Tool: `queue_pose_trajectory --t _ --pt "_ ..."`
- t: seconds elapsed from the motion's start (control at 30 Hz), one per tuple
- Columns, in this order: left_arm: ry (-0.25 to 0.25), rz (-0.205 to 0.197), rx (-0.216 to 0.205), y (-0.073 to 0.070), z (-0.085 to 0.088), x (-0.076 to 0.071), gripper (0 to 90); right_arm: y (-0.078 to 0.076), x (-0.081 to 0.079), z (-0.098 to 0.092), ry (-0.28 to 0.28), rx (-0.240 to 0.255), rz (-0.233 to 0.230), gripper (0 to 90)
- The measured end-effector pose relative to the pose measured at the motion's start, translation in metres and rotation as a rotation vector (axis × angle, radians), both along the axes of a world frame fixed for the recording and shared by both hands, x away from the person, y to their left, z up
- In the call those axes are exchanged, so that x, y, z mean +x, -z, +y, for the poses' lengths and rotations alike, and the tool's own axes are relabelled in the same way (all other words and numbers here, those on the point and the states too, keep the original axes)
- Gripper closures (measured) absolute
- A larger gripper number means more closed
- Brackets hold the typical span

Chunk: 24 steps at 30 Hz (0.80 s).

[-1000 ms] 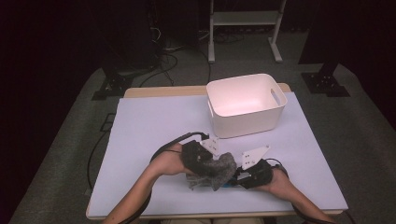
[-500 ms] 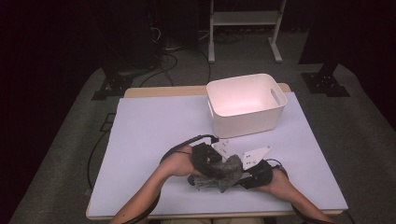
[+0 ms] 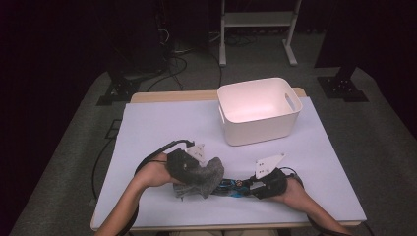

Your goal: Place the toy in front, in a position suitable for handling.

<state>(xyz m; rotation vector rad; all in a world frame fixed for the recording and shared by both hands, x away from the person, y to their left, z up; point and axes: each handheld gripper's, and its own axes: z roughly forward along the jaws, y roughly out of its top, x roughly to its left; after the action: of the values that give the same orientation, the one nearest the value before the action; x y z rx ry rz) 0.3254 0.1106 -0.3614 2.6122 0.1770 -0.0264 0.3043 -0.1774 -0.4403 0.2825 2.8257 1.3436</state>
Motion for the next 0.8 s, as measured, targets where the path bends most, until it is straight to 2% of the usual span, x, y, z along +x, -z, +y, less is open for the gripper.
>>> queue_pose_trajectory --t 0.17,0.3,0.37,0.5,0.63,0.8 --pt "0.003 0.004 0.003 -0.001 0.001 0.000 70.8 0.000 0.000 0.000 0.001 -0.001 0.001 68.6" --pt "0.028 0.002 0.006 -0.001 -0.010 -0.001 70.6 0.000 0.000 0.000 0.001 -0.002 0.002 68.6" --pt "0.044 0.004 0.006 -0.002 -0.019 -0.001 70.5 0.000 0.000 0.000 0.001 -0.003 0.003 68.6" --pt "0.087 -0.017 0.045 -0.002 -0.042 -0.002 70.1 -0.001 0.000 0.001 -0.001 -0.007 -0.003 68.6" --pt "0.137 -0.023 0.036 -0.006 -0.066 -0.002 70.1 -0.001 0.000 0.002 -0.001 -0.008 -0.004 68.6" --pt "0.188 -0.021 0.039 -0.002 -0.096 -0.003 70.1 -0.001 0.001 0.005 -0.003 -0.009 -0.006 68.7"
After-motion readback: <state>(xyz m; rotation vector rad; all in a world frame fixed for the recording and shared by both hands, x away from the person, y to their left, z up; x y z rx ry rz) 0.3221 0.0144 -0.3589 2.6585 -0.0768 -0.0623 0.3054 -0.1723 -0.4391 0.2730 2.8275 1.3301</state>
